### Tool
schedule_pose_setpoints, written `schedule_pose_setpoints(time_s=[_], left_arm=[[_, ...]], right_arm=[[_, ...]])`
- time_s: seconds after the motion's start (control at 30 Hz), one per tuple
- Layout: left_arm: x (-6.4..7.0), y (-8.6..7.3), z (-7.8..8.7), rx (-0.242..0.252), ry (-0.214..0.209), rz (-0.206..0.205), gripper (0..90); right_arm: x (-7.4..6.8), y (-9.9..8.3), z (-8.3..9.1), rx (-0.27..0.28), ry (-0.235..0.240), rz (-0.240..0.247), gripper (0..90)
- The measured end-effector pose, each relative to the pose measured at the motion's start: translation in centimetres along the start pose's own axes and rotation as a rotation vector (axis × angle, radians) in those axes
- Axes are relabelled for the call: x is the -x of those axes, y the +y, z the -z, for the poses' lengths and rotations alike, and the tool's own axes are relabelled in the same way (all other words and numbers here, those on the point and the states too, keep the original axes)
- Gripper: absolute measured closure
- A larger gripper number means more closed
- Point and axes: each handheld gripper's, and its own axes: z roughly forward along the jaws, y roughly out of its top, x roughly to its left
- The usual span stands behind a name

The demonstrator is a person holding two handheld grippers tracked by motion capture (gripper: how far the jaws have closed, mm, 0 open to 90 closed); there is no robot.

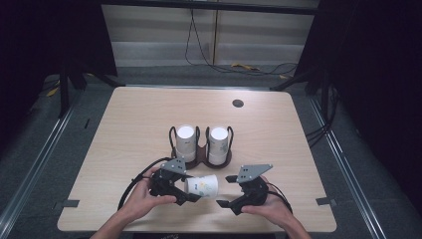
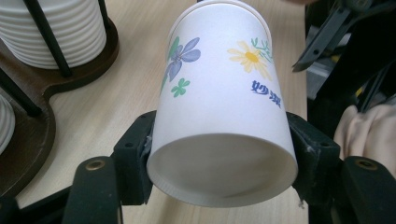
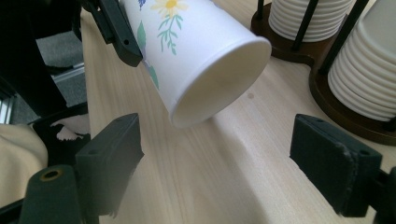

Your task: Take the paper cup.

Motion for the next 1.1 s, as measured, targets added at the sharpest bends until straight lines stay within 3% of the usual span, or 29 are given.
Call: schedule_pose_setpoints(time_s=[0.23, 0.53, 0.8, 1.1], left_arm=[[0.3, -0.1, 0.0, 0.045, 0.0, 0.008, 35.2], [0.8, -0.5, -0.2, 0.115, -0.012, 0.014, 35.1], [0.8, -0.5, 0.1, 0.196, 0.004, 0.017, 35.1], [0.8, -0.4, 0.1, 0.223, -0.027, 0.031, 35.1]], right_arm=[[0.2, 0.2, 0.4, 0.063, 0.019, -0.026, 16.6], [0.3, 0.0, 0.7, 0.099, 0.013, -0.044, 16.6], [0.6, 0.0, 1.2, 0.167, 0.039, -0.096, 15.5], [0.9, 0.2, 1.5, 0.236, 0.059, -0.13, 15.1]])
